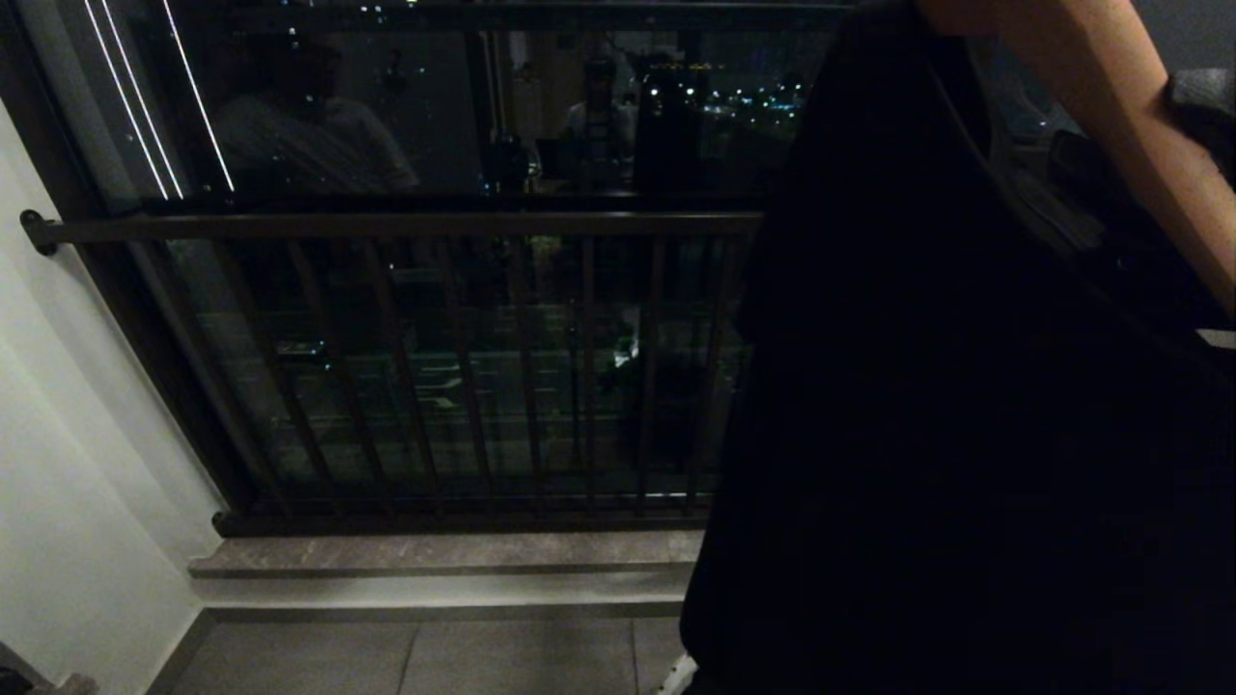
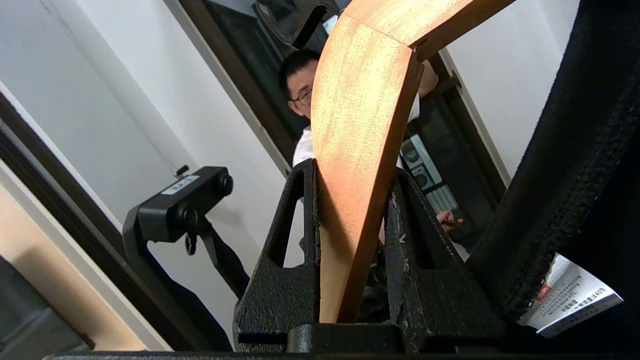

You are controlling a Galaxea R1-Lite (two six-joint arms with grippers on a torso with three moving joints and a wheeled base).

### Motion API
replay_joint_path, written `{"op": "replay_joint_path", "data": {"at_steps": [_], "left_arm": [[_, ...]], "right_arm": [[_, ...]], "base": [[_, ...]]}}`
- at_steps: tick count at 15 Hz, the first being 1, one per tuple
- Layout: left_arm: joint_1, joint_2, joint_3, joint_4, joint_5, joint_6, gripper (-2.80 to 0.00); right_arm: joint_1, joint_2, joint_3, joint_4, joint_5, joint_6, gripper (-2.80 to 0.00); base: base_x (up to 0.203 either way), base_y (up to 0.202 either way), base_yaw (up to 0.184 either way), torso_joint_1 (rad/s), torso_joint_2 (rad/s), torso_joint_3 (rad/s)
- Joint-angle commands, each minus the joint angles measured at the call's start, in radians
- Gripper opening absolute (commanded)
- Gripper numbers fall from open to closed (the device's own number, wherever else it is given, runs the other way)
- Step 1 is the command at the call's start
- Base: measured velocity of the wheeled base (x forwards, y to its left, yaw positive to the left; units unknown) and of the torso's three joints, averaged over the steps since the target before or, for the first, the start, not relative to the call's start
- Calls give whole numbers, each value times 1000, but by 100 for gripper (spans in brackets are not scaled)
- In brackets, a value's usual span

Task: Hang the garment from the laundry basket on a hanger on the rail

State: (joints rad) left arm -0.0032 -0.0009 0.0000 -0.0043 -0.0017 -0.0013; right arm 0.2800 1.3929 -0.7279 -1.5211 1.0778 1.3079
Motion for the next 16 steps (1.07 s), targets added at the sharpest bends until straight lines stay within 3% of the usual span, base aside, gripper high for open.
{"op": "replay_joint_path", "data": {"at_steps": [1,5,11,16], "left_arm": [[0,1,2,0,0,0,-280],[0,1,2,0,0,0,-280],[0,1,2,0,0,-3,-280],[0,1,2,0,0,-3,-280]], "right_arm": [[-2,-13,1,-9,0,7,-280],[-7,-20,10,-9,-15,7,-280],[-18,-17,-5,-9,-35,7,-280],[-56,119,-125,-9,-32,9,-280]], "base": [[0,0,0,0,0,0],[-1,-50,2,0,1,0],[0,-186,2,1,3,5],[0,-32,0,2,1,1]]}}
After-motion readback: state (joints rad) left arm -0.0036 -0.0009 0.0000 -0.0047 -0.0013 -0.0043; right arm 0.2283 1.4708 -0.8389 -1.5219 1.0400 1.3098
